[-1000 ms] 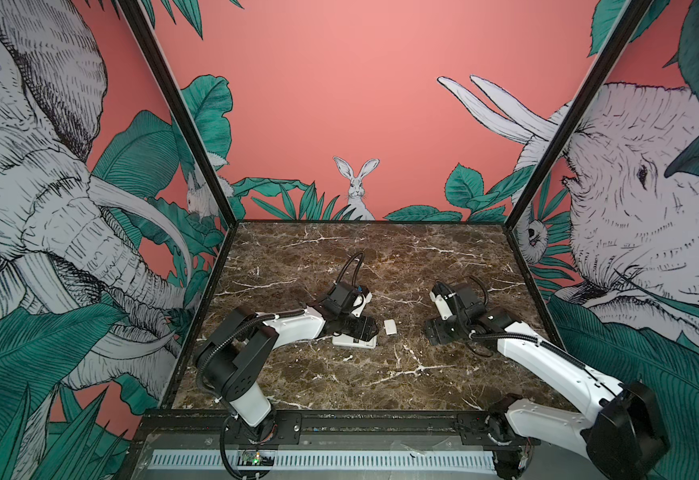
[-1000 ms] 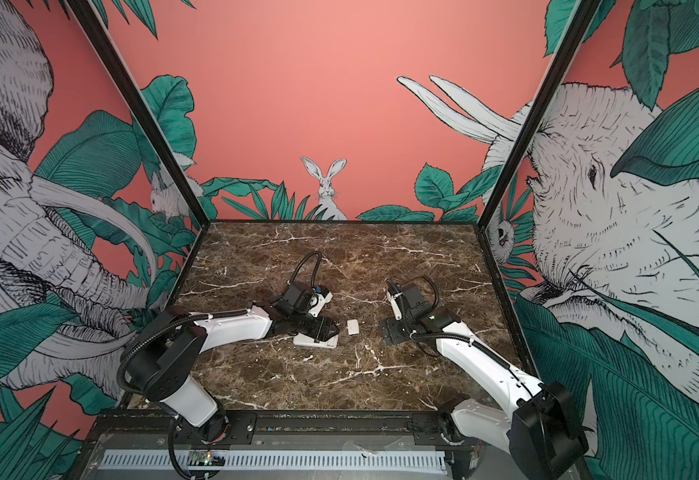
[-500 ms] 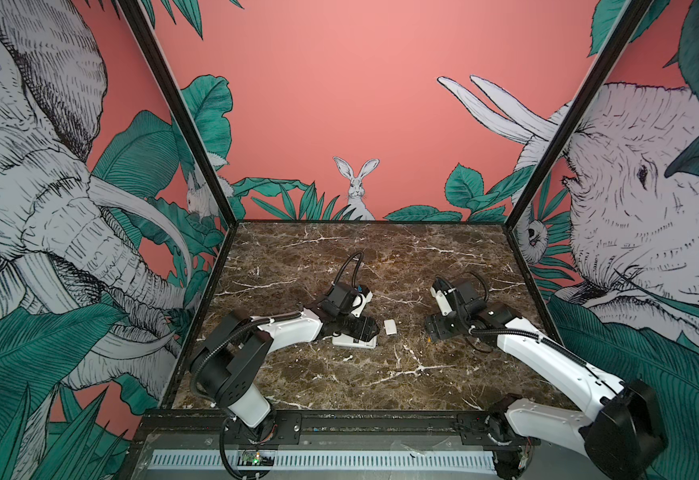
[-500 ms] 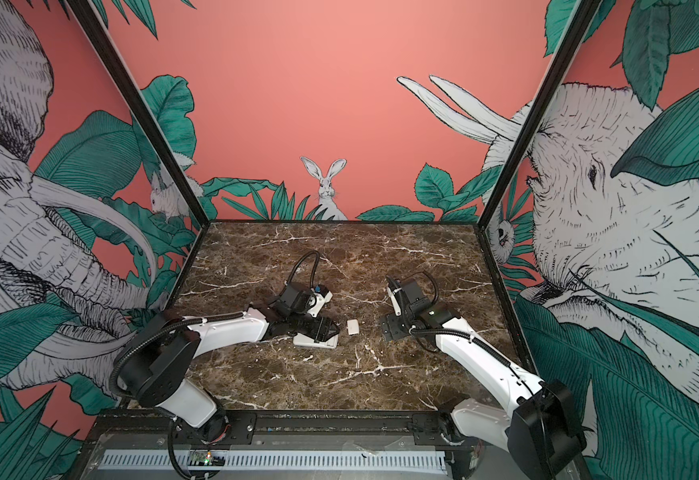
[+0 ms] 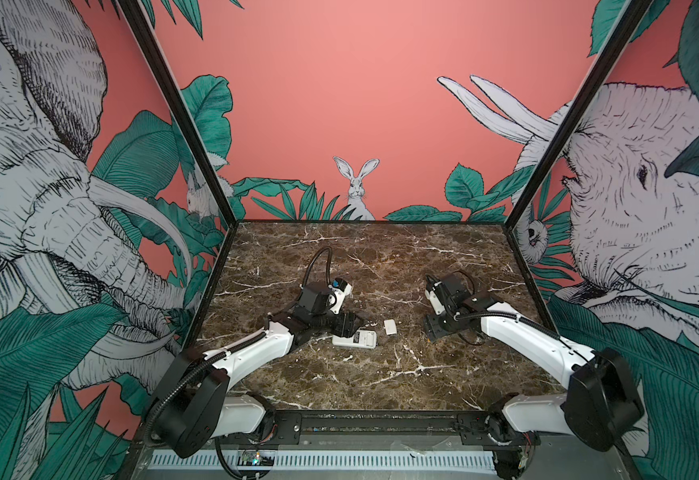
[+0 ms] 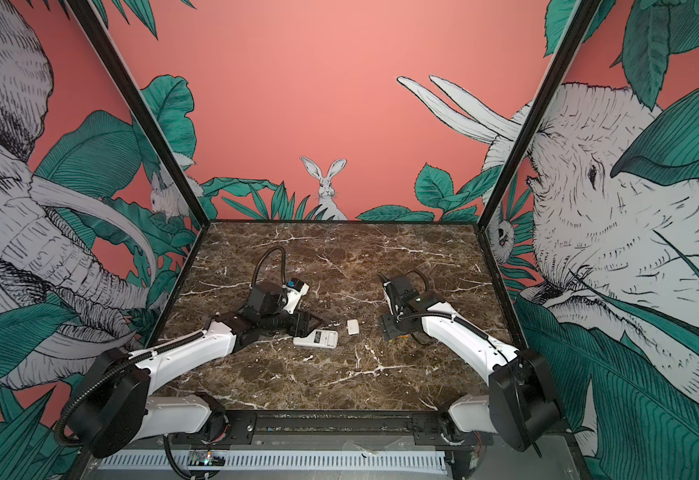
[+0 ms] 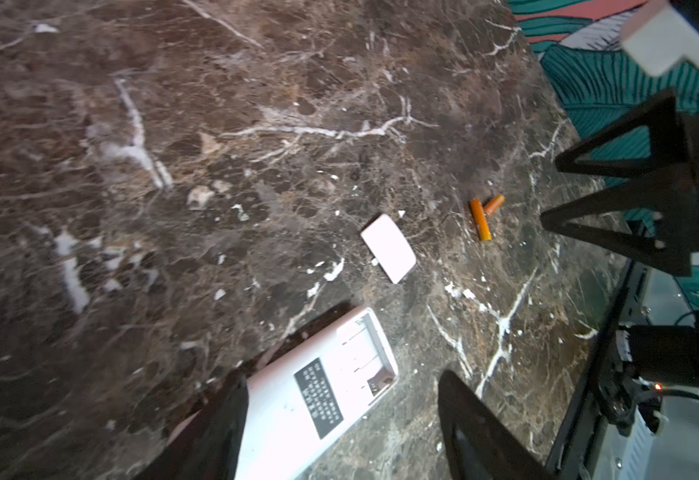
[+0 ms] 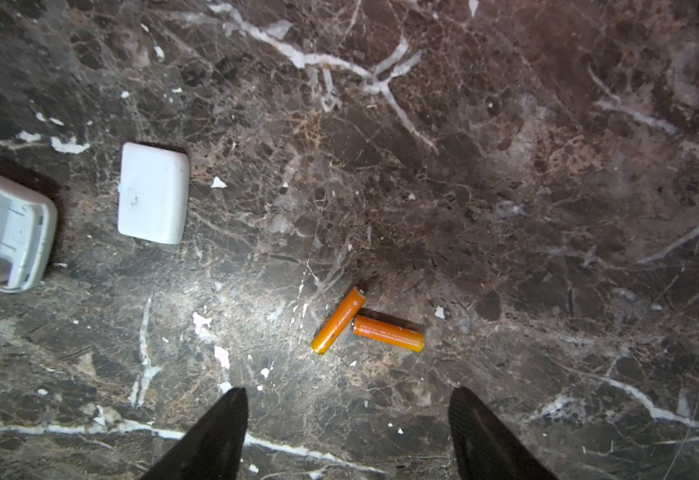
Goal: Load the batteries into the remote control
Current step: 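Move the right gripper over the two orange batteries, then close the right gripper on one orange battery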
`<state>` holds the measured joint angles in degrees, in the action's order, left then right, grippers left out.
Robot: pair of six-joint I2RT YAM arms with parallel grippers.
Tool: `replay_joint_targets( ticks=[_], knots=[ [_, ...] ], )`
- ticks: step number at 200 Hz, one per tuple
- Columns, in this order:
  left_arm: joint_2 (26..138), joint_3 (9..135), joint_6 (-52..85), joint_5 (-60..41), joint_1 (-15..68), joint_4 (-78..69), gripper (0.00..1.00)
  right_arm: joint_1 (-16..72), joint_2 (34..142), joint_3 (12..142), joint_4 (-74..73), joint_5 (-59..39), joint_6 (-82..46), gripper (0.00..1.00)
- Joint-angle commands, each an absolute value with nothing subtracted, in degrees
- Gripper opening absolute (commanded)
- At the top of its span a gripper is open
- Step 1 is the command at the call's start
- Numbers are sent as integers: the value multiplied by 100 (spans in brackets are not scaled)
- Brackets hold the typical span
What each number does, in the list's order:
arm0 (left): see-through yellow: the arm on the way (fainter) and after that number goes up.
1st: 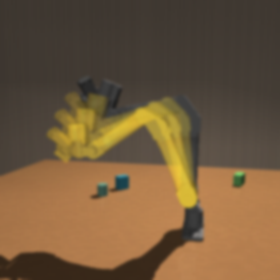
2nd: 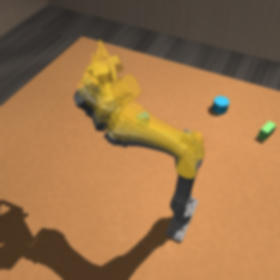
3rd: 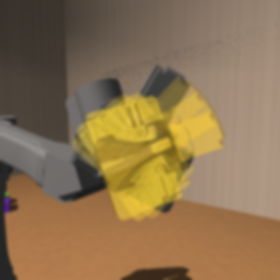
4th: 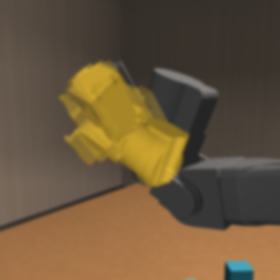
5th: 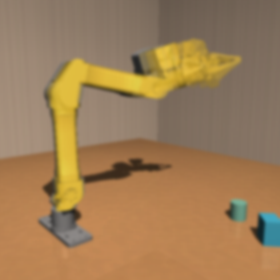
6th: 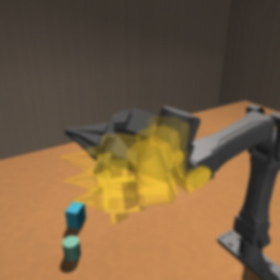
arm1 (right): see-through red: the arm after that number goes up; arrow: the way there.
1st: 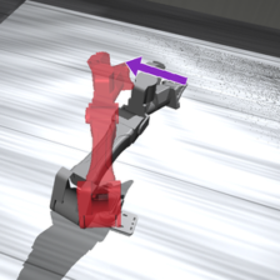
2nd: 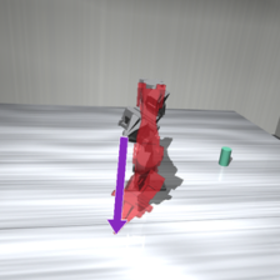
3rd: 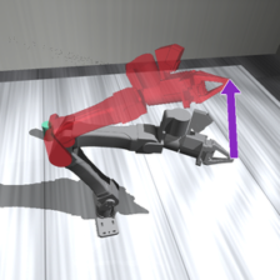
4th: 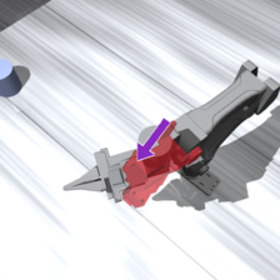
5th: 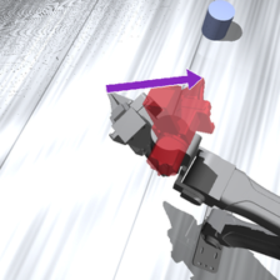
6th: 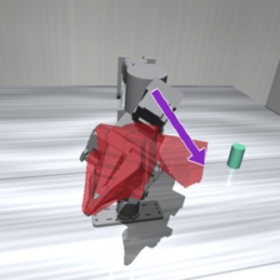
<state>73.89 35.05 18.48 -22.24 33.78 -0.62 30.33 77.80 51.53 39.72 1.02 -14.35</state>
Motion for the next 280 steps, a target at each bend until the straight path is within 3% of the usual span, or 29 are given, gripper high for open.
replay_joint_targets(
  ticks=[1, 127, 280],
  knots=[
    [7270, 3419, 1885, -2443, 3357, -317, 73, 3019, 8042, 5303, 4087, 72, -1444, 72],
    [7099, 3243, 1846, -2417, 3273, -497, 73, 2997, 9421, 5695, 3906, 0, -1376, 53],
    [7087, 3165, 1894, -2364, 3226, -616, 73, 2962, 9773, 5645, 3595, -395, -1491, 29]
  ],
)
